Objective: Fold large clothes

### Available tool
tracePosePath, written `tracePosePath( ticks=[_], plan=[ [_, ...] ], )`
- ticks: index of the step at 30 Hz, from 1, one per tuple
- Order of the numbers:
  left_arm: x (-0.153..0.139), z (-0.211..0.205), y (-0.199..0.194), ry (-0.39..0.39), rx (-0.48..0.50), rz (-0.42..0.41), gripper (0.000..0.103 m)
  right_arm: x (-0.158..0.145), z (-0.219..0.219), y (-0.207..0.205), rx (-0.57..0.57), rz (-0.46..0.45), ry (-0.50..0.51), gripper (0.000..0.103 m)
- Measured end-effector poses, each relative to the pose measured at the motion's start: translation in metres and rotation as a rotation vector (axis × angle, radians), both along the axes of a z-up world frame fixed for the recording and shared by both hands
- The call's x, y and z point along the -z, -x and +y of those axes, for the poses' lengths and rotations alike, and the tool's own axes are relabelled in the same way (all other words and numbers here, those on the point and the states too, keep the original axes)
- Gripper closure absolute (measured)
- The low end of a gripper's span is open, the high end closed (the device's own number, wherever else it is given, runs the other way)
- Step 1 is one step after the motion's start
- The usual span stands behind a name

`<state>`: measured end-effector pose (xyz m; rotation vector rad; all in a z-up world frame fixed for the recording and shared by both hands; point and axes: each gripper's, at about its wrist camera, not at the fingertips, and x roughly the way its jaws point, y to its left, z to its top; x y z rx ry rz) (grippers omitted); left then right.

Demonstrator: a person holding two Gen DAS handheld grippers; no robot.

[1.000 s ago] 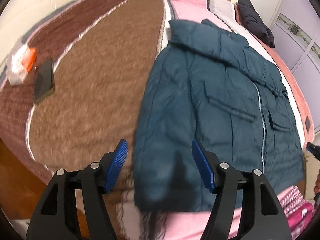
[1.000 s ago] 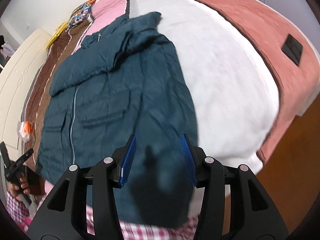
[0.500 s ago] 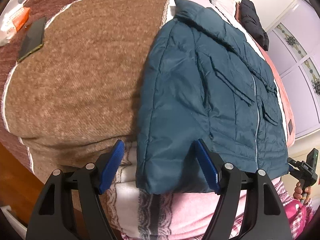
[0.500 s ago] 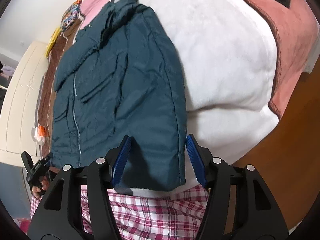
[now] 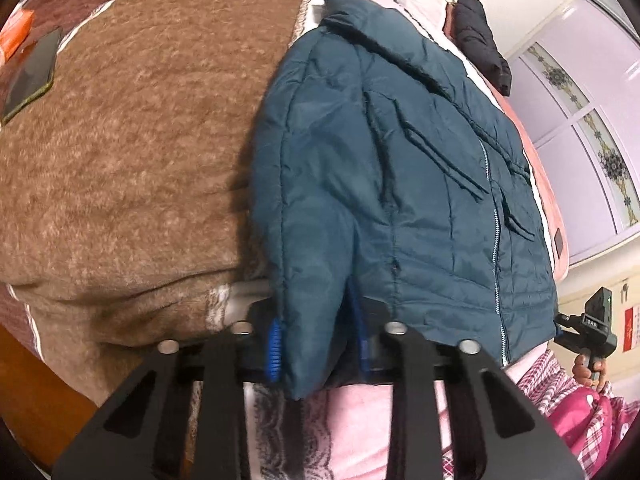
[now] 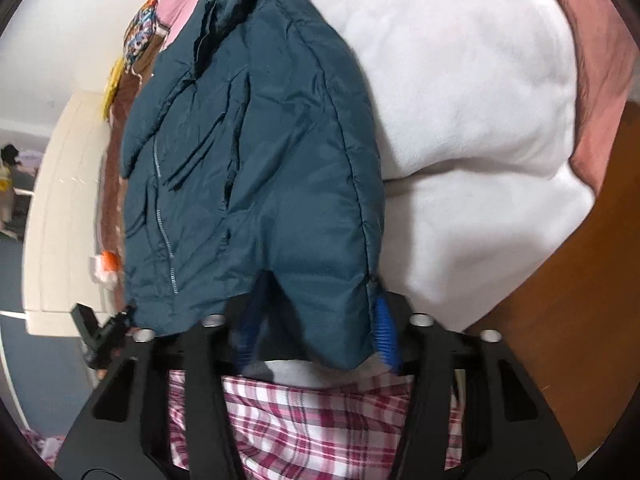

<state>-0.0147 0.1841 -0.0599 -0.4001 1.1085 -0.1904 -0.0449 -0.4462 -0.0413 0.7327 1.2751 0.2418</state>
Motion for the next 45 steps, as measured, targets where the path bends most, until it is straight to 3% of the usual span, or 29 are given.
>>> tracePosePath(
  ticks=[3,6,17,21,32,39,45],
  plan=[
    [-0.009,-0.003,0.002,-0.005,0.003,-0.028,0.092,-0.011,0.001,0.002,-0.003,-0.033,0.009,0.088],
    [-0.023,-0.009,0.008,-0.029,0.011,-0.068,0.093,-0.027,-0.002,0.004,0.021,-0.068,0.002,0.093],
    [-0.084,-0.027,0.036,-0.049,0.042,-0.186,0.094,-0.096,-0.015,0.021,0.082,-0.248,0.048,0.094],
    [-0.096,-0.033,0.051,-0.047,0.056,-0.196,0.094,-0.100,-0.025,0.034,0.102,-0.255,0.055,0.094],
    [-0.094,-0.030,0.083,-0.009,0.038,-0.145,0.094,-0.108,-0.036,0.060,0.123,-0.239,0.038,0.094],
    [-0.117,-0.034,0.068,-0.006,0.031,-0.185,0.094,-0.134,-0.031,0.041,0.113,-0.296,0.041,0.094],
    [-0.158,-0.035,0.022,0.013,0.010,-0.266,0.094,-0.171,-0.027,-0.004,0.101,-0.370,0.037,0.094]
  ],
)
